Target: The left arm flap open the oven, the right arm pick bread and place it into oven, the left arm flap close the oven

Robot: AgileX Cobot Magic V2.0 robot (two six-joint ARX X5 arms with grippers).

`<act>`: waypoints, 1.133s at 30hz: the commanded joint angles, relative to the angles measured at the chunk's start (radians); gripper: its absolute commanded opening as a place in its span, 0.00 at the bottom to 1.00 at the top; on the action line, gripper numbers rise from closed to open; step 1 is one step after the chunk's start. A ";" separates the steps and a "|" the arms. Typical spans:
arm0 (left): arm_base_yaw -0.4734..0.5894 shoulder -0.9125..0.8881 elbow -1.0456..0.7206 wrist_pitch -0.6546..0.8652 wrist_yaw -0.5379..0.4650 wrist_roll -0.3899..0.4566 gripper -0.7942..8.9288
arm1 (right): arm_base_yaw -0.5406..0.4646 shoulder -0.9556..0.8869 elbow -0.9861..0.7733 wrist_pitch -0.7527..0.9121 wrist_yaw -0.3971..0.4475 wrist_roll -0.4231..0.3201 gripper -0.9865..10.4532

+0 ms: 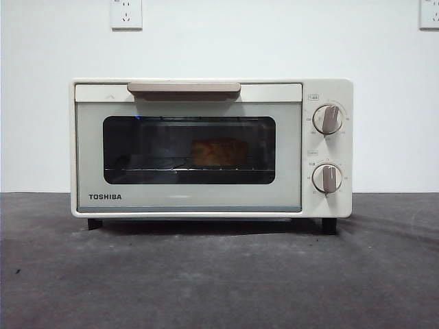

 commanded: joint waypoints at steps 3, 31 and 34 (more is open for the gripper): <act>0.003 -0.001 -0.129 0.039 -0.101 -0.113 0.09 | 0.010 0.002 0.015 0.011 0.000 -0.011 0.10; -0.066 -0.001 -0.269 0.141 -0.325 -0.069 0.09 | 0.010 0.002 0.015 0.011 0.000 -0.011 0.10; -0.066 -0.001 -0.269 0.141 -0.325 -0.069 0.09 | 0.010 0.002 0.015 0.011 0.000 -0.011 0.10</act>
